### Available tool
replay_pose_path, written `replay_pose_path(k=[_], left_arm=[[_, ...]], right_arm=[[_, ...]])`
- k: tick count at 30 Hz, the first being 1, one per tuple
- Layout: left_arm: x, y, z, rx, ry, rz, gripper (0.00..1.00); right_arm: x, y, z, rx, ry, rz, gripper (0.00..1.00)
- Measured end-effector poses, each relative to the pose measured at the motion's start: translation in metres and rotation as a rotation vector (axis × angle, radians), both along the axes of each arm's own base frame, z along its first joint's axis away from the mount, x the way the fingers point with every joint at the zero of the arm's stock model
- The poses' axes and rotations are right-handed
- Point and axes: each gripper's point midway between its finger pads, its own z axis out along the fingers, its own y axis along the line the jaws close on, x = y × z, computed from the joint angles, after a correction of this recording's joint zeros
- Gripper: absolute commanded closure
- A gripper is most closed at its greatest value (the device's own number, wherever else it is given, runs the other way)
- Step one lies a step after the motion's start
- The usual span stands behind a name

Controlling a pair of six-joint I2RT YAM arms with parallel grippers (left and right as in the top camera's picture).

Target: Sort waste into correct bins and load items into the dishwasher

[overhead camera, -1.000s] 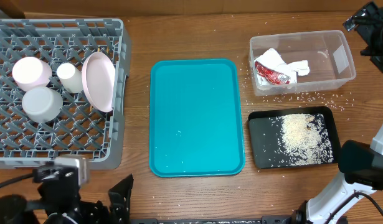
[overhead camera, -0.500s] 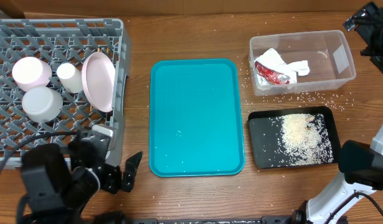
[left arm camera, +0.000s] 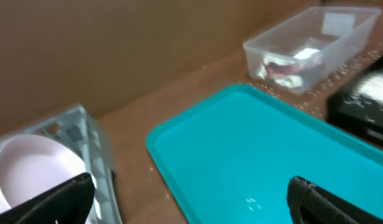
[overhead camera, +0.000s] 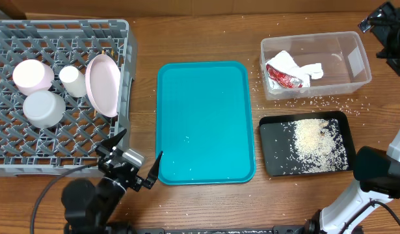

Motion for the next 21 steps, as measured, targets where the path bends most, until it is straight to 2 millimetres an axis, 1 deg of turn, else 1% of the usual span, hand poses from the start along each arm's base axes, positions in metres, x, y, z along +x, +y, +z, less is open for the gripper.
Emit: replay_pose_path(k=[2, 7, 12, 14, 19, 21], left_arm=[[0.004, 0.001, -0.003, -0.018, -0.059, 0.012, 0.0], [0.014, 0.013, -0.02, -0.122, -0.116, 0.1, 0.0], [0.016, 0.017, -0.029, -0.18, -0.169, 0.13, 0.0], [0.018, 0.017, -0.035, -0.194, -0.168, 0.139, 0.0], [0.022, 0.023, -0.064, -0.195, -0.087, 0.183, 0.0], [0.023, 0.025, -0.066, -0.192, -0.083, 0.197, 0.0]], right_arm=[[0.0, 0.0, 0.0, 0.0, 0.0, 0.0, 0.0], [0.0, 0.0, 0.0, 0.0, 0.0, 0.0, 0.0], [0.0, 0.0, 0.0, 0.0, 0.0, 0.0, 0.0], [0.0, 0.0, 0.0, 0.0, 0.0, 0.0, 0.0], [0.0, 0.0, 0.0, 0.0, 0.0, 0.0, 0.0], [0.0, 0.0, 0.0, 0.0, 0.0, 0.001, 0.0]])
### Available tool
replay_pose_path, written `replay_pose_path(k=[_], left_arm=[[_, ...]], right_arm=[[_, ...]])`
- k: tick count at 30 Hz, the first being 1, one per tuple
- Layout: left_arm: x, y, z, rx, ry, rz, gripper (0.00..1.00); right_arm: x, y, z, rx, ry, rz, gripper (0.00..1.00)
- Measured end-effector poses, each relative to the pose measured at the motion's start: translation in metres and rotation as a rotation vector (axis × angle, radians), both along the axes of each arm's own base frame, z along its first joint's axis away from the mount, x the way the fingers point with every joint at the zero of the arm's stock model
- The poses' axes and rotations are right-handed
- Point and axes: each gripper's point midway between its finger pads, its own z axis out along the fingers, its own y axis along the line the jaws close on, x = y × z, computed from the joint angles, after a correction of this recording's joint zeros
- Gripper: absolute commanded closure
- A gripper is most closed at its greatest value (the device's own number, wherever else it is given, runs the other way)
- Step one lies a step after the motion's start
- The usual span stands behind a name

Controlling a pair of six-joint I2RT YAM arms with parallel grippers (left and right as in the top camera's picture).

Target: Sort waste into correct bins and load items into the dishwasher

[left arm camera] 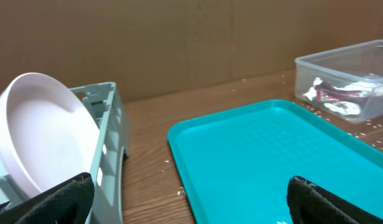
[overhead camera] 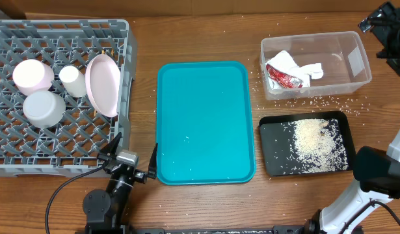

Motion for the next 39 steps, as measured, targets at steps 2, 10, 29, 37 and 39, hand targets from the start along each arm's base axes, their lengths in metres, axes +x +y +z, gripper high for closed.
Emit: replay_pose_path(k=[2, 10, 29, 37, 39], left_arm=[[0.001, 0.002, 0.0, 0.001, 0.0, 0.011, 0.0], [0.001, 0.005, 0.0, 0.002, 0.0, 0.028, 0.0], [0.001, 0.005, 0.0, 0.002, 0.0, 0.031, 0.0], [0.001, 0.005, 0.0, 0.002, 0.0, 0.031, 0.0], [0.001, 0.005, 0.0, 0.002, 0.0, 0.031, 0.0]], right_arm=[[0.0, 0.0, 0.0, 0.0, 0.0, -0.001, 0.0], [0.0, 0.0, 0.0, 0.0, 0.0, -0.001, 0.0], [0.0, 0.0, 0.0, 0.0, 0.0, -0.001, 0.0], [-0.001, 0.001, 0.003, -0.002, -0.007, 0.002, 0.0], [-0.006, 0.004, 0.01, -0.007, -0.023, 0.006, 0.0]])
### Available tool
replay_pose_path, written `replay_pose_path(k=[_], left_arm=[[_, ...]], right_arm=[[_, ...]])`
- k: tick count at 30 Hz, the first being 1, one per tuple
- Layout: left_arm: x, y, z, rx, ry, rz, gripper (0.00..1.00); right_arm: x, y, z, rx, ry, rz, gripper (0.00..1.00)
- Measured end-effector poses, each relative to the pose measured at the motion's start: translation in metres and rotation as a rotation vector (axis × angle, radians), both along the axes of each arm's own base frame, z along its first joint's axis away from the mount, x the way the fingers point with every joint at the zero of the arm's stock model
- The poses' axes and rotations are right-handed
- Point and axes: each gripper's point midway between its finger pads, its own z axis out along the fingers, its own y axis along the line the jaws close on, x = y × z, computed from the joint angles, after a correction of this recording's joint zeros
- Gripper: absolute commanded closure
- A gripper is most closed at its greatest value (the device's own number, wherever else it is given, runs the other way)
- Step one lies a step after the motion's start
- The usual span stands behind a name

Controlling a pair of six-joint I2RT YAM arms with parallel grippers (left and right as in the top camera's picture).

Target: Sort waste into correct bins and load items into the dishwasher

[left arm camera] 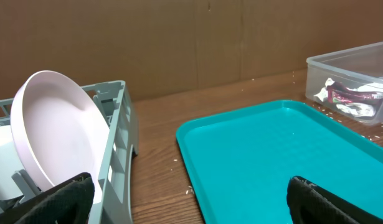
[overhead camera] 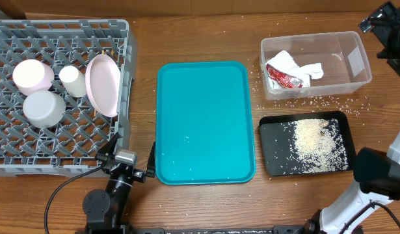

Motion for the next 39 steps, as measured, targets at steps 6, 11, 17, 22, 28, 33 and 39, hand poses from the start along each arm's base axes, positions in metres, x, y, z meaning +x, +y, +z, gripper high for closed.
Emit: replay_pose_path(k=[6, 11, 17, 22, 28, 33, 39], left_arm=[[0.0, 0.0, 0.0, 0.0, 0.0, 0.0, 0.0], [0.0, 0.0, 0.0, 0.0, 0.0, 0.0, 0.0], [0.0, 0.0, 0.0, 0.0, 0.0, 0.0, 0.0], [0.0, 0.0, 0.0, 0.0, 0.0, 0.001, 0.0], [0.0, 0.001, 0.0, 0.0, 0.0, 0.004, 0.0], [0.0, 0.001, 0.0, 0.001, 0.0, 0.003, 0.0], [0.0, 0.001, -0.001, 0.001, 0.001, 0.003, 0.0]], right_arm=[[-0.042, 0.019, 0.079, -0.068, -0.228, 0.019, 0.0], [-0.085, 0.031, 0.17, -0.155, -0.552, 0.016, 0.0], [-0.119, 0.061, 0.217, -0.19, -0.758, 0.075, 0.0], [-0.108, 0.067, 0.195, -0.192, -0.773, 0.092, 0.0], [-0.095, 0.082, 0.126, -0.153, -0.826, 0.154, 0.0], [-0.109, 0.099, 0.071, -0.117, -0.965, 0.232, 0.0], [-0.126, 0.126, 0.017, -0.082, -1.124, 0.334, 0.0]])
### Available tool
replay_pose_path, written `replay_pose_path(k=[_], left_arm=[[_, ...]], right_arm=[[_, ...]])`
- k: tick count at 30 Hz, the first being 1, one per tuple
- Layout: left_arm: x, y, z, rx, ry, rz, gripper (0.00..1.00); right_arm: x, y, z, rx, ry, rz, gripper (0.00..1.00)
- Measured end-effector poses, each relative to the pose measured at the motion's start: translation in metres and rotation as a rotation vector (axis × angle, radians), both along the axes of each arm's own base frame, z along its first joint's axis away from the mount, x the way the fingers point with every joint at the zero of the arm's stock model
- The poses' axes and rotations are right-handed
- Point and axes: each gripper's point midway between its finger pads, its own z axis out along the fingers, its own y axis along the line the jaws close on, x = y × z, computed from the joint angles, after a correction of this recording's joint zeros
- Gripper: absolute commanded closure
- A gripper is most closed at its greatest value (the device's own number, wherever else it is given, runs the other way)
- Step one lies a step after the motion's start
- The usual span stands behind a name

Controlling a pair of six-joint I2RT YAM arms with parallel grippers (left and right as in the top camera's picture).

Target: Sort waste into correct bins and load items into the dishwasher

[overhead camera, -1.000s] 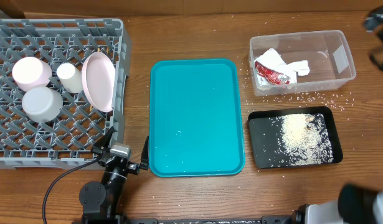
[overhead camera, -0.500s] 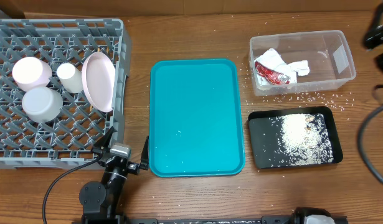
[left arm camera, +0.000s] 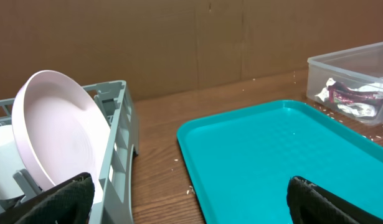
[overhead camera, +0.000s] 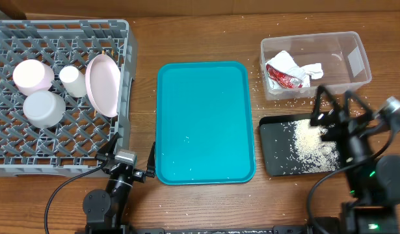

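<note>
My left gripper rests low at the front of the table, open and empty, between the grey dish rack and the teal tray. In the left wrist view its fingers frame the rack's corner and the empty teal tray. A pink plate stands on edge in the rack beside a pink cup, a white cup and a pale bowl. My right gripper hovers open over the black tray of spilled rice.
A clear plastic bin at the back right holds a red wrapper and crumpled white tissue. Rice grains lie scattered on the wood around the bin and the black tray. A brown wall backs the table.
The right arm, then up at the far right corner of the overhead view, now has its gripper over the black rice tray. The left gripper has not moved.
My left gripper first pointed at an angle across the teal tray toward the bin. It then faced straight ahead between rack and tray and stayed there, open. The right arm stayed at the far right corner until now, when it stands over the black tray.
</note>
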Motion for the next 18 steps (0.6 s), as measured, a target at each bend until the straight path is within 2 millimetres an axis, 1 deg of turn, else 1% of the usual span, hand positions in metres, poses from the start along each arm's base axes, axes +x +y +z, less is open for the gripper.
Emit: replay_pose_path(k=[1, 5, 7, 10, 14, 18], left_arm=[[0.0, 0.0, 0.0, 0.0, 0.0, 0.0, 0.0], [0.0, 0.0, 0.0, 0.0, 0.0, 0.0, 0.0], [0.0, 0.0, 0.0, 0.0, 0.0, 0.0, 0.0], [0.0, 0.0, 0.0, 0.0, 0.0, 0.0, 0.0], [0.0, 0.0, 0.0, 0.0, 0.0, 0.0, 0.0], [0.0, 0.0, 0.0, 0.0, 0.0, 0.0, 0.0]], right_arm=[[-0.005, 0.004, -0.016, 0.002, -0.031, 0.017, 0.0], [-0.016, 0.007, -0.047, 0.005, -0.087, 0.026, 0.0], [-0.02, 0.007, -0.058, 0.007, -0.12, 0.025, 0.0], [-0.022, 0.005, -0.074, 0.008, -0.126, 0.015, 0.0], [-0.024, 0.002, -0.089, 0.01, -0.119, -0.004, 0.0], [-0.027, -0.003, -0.091, 0.015, -0.137, -0.031, 0.0]])
